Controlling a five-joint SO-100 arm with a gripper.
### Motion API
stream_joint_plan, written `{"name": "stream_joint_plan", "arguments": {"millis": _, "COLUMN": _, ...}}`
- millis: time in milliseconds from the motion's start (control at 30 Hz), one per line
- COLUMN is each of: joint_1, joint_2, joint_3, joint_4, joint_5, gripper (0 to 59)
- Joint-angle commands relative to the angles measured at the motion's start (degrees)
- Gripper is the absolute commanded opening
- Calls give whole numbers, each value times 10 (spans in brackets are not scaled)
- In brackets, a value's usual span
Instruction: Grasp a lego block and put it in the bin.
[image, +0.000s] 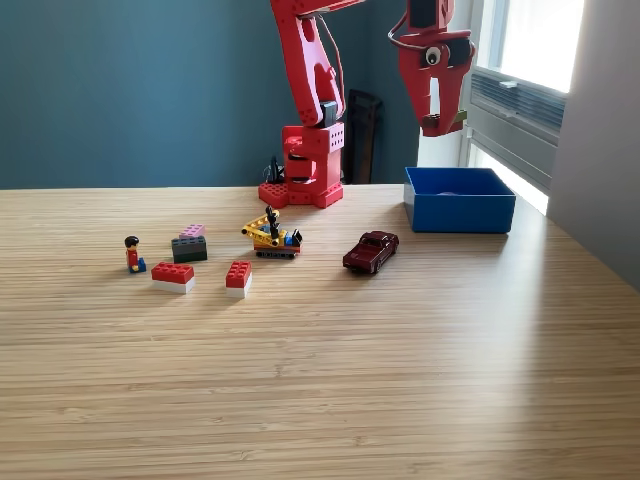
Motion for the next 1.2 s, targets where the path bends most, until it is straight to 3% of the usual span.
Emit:
{"name": "stream_joint_plan", "arguments": {"millis": 33, "joint_1": -6, "joint_2": -26, "joint_3": -40, "joint_4": -11, "joint_5": -9, "gripper": 0}}
{"name": "stream_joint_plan", "arguments": {"millis": 333, "joint_1": -43, "joint_2": -218, "joint_3": -170, "joint_4": -11, "joint_5": -29, "gripper": 0}}
{"name": "stream_joint_plan", "arguments": {"millis": 567, "joint_1": -75, "joint_2": -291, "joint_3": -199, "joint_4": -10, "joint_5": -58, "gripper": 3}}
{"name": "stream_joint_plan", "arguments": {"millis": 767, "joint_1": -79, "joint_2": -304, "joint_3": -195, "joint_4": -4, "joint_5": -71, "gripper": 239}}
{"name": "stream_joint_plan", "arguments": {"millis": 867, "joint_1": -79, "joint_2": -304, "joint_3": -195, "joint_4": 1, "joint_5": -72, "gripper": 304}}
{"name": "stream_joint_plan", "arguments": {"millis": 967, "joint_1": -74, "joint_2": -299, "joint_3": -207, "joint_4": 3, "joint_5": -69, "gripper": 249}}
{"name": "stream_joint_plan", "arguments": {"millis": 1100, "joint_1": -25, "joint_2": -297, "joint_3": -224, "joint_4": 3, "joint_5": -49, "gripper": 29}}
{"name": "stream_joint_plan", "arguments": {"millis": 1133, "joint_1": -2, "joint_2": -295, "joint_3": -232, "joint_4": 7, "joint_5": -42, "gripper": 1}}
{"name": "stream_joint_plan", "arguments": {"millis": 1200, "joint_1": 54, "joint_2": -295, "joint_3": -266, "joint_4": 32, "joint_5": -24, "gripper": 1}}
